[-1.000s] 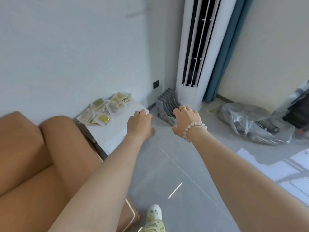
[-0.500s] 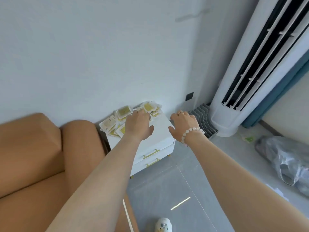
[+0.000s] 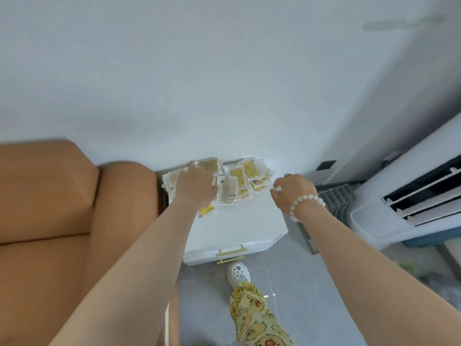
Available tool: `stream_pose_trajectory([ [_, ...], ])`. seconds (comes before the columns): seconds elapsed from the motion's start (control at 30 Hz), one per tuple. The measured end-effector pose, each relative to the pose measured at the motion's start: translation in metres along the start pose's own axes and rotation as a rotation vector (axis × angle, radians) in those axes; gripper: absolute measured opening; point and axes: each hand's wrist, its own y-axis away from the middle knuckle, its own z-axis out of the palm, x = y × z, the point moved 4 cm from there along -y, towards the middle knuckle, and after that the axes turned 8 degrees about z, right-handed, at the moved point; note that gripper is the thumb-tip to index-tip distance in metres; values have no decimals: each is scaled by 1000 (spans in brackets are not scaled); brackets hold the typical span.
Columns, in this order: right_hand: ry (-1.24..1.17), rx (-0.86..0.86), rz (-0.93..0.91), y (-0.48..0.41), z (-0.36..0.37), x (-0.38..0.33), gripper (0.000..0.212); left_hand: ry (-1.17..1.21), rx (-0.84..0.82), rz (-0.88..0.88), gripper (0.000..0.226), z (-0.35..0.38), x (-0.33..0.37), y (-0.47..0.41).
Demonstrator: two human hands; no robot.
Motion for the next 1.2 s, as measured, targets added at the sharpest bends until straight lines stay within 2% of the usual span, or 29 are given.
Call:
stream_pose_trajectory([
  [0.17, 69, -124, -92, -79, 22, -8, 42, 115, -151, -119, 41, 43, -32, -50],
  [0.37, 37, -227, -118, -163, 70, -27, 41, 244, -248, -282, 36, 115, -55, -86],
  [0.53, 40, -311, -107, -203, 126, -46, 40, 271, -372, -317, 43, 179, -59, -99],
  [0.7, 44, -359, -44, -231, 174, -62, 39, 292, -415, -325, 43, 233, -66, -118],
  [0.77, 11, -362, 20, -242, 188, -68, 39, 271, -398, -313, 43, 244, -74, -128],
  [0.83, -119, -358, 126, -253, 198, -78, 38, 285, -334, -341, 40, 249, -87, -138],
  [1.0, -404, -186, 318, -282, 201, -108, 31, 322, -27, -452, 33, 240, -142, -168],
  [1.1, -561, -95, 375, -302, 195, -132, 27, 457, 25, -535, 47, 244, -180, -191],
  [1.2, -635, -81, 359, -319, 195, -154, 32, 699, -33, -568, 73, 253, -205, -210],
])
